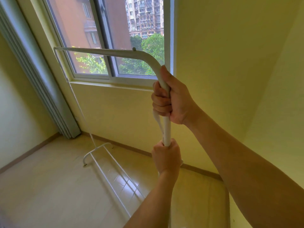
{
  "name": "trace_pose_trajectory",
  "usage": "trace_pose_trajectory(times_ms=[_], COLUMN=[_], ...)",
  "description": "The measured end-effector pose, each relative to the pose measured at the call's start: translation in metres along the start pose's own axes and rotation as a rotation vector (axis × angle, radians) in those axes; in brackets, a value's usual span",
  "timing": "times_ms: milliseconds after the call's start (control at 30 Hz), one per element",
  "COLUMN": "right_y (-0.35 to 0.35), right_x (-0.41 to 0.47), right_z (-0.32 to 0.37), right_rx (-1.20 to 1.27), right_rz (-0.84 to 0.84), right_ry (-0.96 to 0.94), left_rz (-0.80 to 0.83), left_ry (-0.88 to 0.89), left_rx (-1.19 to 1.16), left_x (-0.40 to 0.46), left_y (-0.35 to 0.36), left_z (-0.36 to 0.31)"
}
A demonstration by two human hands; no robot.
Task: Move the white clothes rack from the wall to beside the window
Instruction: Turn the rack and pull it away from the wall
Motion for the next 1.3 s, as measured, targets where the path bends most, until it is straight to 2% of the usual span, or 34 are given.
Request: trace_pose_trajectory(times_ms=[433, 967, 1300], right_y=[-0.1, -0.221, -0.28], right_x=[0.057, 0.104, 0.13], right_z=[0.013, 0.037, 0.044], right_rx=[-0.138, -0.211, -0.245], right_rz=[-0.118, -0.13, -0.112], right_ry=[-0.088, -0.098, -0.081], left_rz=[0.064, 0.002, 0.014], left_ry=[-0.078, 0.008, -0.049], left_rx=[-0.039, -0.041, -0.064], left_x=[0.072, 0.129, 0.159], left_y=[0.092, 0.209, 0.264], left_z=[0.002, -0.011, -0.009])
Point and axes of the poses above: each hand's wrist, its own x-axis towards the middle knuckle, its own y-axis out of the palm, z = x × y, the point moved 5 cm from there along x, towards the middle knuckle, and after that the axes turned 5 degrees about -y, right-handed, at the moved point
